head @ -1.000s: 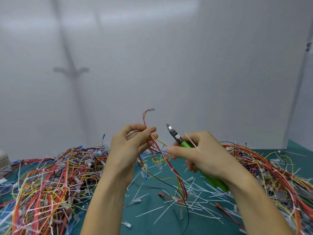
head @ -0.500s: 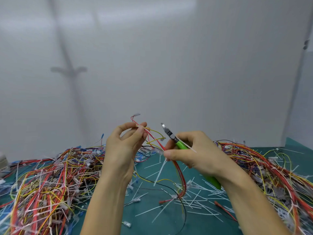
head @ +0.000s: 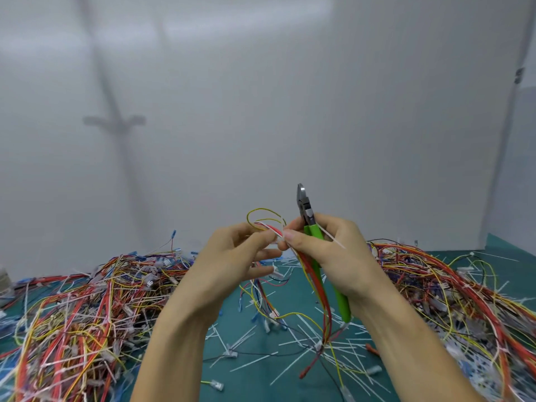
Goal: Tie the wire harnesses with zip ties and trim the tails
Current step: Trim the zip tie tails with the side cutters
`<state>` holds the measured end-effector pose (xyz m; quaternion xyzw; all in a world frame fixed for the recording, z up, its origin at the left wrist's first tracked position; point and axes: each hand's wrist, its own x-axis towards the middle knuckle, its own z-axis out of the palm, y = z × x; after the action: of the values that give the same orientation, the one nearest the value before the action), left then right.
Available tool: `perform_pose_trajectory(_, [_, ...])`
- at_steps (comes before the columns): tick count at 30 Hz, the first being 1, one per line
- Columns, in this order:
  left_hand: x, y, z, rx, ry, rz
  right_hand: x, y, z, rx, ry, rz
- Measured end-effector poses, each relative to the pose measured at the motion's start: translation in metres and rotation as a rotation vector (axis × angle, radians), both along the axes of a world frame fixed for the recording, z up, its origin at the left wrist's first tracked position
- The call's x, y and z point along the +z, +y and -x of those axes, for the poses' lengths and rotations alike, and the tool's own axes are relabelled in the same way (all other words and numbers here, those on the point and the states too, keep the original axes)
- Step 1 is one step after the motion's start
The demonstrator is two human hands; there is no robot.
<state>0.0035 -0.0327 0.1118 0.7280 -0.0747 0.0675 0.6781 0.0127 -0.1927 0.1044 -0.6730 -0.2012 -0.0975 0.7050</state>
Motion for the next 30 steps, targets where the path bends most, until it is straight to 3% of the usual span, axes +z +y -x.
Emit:
perform_pose_trajectory(3, [-0.002,0.004,-0.001,-0.075,-0.042,0.060,-0.003,0.004,-0.001,-0.005,-0.018,0.002])
perform_pose_trajectory(7, [-0.006,0.001,-0.007,-0.104,0.015,0.333,0.000,0.004,0.000,-0.073,-0.122,0.116])
perform_pose_trajectory(12, [-0.006,-0.005,-0.011,-0.121,0.063,0.583,0.002,-0.006,0.000,-0.330,-0.178,0.544])
perform_pose_trajectory(16, [-0.008,-0.005,-0.009,-0.062,0.015,0.528,0.002,-0.014,0.000,-0.359,-0.171,0.793])
perform_pose_trajectory(23, [-0.007,-0.005,-0.008,-0.076,-0.025,0.466,0.001,-0.019,-0.005,-0.362,-0.169,0.589])
perform_pose_trajectory(30, [-0.004,-0.002,-0.007,-0.088,-0.046,0.493,0.005,-0.019,0.001,-0.339,-0.249,0.737])
